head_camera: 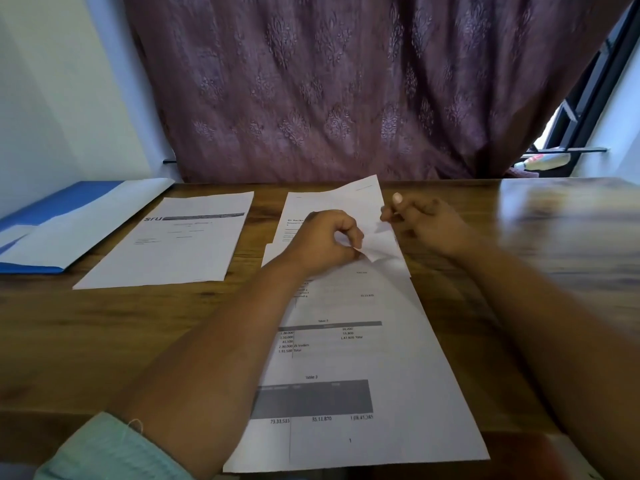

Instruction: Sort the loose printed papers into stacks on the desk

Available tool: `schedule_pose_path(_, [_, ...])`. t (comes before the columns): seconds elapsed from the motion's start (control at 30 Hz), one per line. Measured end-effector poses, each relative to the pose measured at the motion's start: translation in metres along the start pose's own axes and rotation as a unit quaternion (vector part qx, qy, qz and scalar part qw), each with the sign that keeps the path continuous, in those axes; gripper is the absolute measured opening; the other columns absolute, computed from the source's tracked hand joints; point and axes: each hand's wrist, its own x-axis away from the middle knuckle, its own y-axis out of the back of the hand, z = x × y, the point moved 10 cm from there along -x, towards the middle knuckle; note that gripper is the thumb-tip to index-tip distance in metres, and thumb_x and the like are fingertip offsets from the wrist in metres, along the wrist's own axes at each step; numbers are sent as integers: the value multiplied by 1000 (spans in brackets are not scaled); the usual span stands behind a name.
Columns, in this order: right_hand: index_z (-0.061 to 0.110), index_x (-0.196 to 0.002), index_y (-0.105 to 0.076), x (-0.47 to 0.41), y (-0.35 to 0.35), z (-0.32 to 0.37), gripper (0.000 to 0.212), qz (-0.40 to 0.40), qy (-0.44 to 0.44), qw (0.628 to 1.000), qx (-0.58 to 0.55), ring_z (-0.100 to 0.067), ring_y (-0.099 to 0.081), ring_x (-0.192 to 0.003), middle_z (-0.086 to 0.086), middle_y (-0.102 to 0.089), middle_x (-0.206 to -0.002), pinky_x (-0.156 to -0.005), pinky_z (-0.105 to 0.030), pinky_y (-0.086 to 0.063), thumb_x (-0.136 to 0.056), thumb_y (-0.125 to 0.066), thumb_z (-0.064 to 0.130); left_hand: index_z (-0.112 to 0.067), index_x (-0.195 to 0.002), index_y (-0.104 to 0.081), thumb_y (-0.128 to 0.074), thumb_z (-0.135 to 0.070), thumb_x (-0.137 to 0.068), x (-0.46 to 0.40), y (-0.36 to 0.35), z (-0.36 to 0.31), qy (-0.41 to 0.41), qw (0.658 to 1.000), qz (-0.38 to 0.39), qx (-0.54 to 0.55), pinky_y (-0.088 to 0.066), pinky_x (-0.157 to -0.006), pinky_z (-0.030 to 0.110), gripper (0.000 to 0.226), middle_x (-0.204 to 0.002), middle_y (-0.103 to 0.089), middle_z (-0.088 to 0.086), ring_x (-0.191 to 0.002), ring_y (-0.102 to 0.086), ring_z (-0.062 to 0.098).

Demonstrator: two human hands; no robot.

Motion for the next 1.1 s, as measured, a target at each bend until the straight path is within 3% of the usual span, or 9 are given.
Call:
schedule_pose_path(0.07, [16, -100, -68, 0, 1, -18, 39, -3, -40, 999, 0, -15, -66, -89, 3, -69, -96, -76, -24, -52, -102, -40, 43, -9, -77, -74, -85, -9, -72, 3, 0, -1, 4, 999, 35, 9, -55, -83, 20, 12, -91, -73, -6, -83, -67, 4])
schedule_pose_path(0.23, [21, -109, -66, -2, -14, -31, 29, 18, -76, 997, 24, -11, -62, -85, 4, -66, -95, -74, -19, -51, -85, -73, 35, -4, -80, -73, -83, -4, -74, 8, 0, 0, 6, 997, 73, 24, -51, -80, 8, 12, -86, -72, -11, -80, -67, -4])
schedule_pose_path(0.4, [14, -96, -73, -2, -7, -16, 18, -30, -49, 998, 8, -16, -66, -77, 1, -70, -82, -70, -27, -58, -80, -79, 17, -18, -80, -68, -85, -6, -70, 6, 3, -1, 1, 999, 52, 2, -54, -78, 17, 24, -89, -70, -10, -85, -66, 10])
schedule_pose_path(0.53, [25, -82, -67, 0, -3, 3, 10, -24, -5, 997, 72, -13, -65, -76, 10, -68, -77, -72, -32, -56, -83, -76, 22, -27, -119, -55, -89, -16, -69, 6, 2, 2, 14, 999, 38, 13, -51, -86, 18, 61, -82, -69, -10, -84, -66, 8])
schedule_pose_path(0.63, [28, -83, -68, 3, -8, 22, 5, 20, 61, 991, 120, -9, -52, -109, 18, -60, -111, -87, -25, -43, -87, -71, 29, -24, -137, -50, -88, -19, -69, 4, 4, 1, 11, 999, 22, 25, -50, -85, 18, 78, -84, -62, -6, -82, -62, 11])
schedule_pose_path(0.73, [20, -89, -72, 6, 2, 25, 24, -6, 51, 999, 9, -1, -53, -106, 15, -61, -117, -84, -7, -38, -97, -55, 35, -18, -105, -70, -87, -26, -71, 4, 9, -3, 2, 1000, 4, -21, -46, -74, 14, 39, -92, -50, -9, -86, -50, 10])
schedule_pose_path(0.83, [14, -96, -71, 4, 8, 2, 42, -49, -26, 998, -26, -7, -62, -92, 8, -69, -99, -79, -19, -44, -103, -39, 40, -20, -78, -70, -86, -26, -72, 4, 11, -6, -40, 996, 1, -86, -35, -76, 12, 19, -100, -52, -8, -98, -43, 11])
schedule_pose_path(0.97, [19, -105, -65, 4, -8, -20, 25, 28, -83, 993, 85, -15, -60, -85, 3, -65, -93, -64, -16, -42, -90, -66, 39, -16, -73, -67, -86, -17, -72, 5, 6, -5, -61, 995, 32, -73, -46, -89, 26, 19, -107, -68, -4, -97, -56, 11])
schedule_pose_path(1.1, [18, -108, -66, 3, -16, -27, 34, 24, -112, 992, 53, -16, -62, -83, -1, -66, -92, -72, -21, -51, -79, -79, 30, -9, -78, -69, -85, -14, -74, 6, 2, -2, -31, 997, 50, -45, -49, -81, 16, 17, -89, -69, -10, -81, -64, -1])
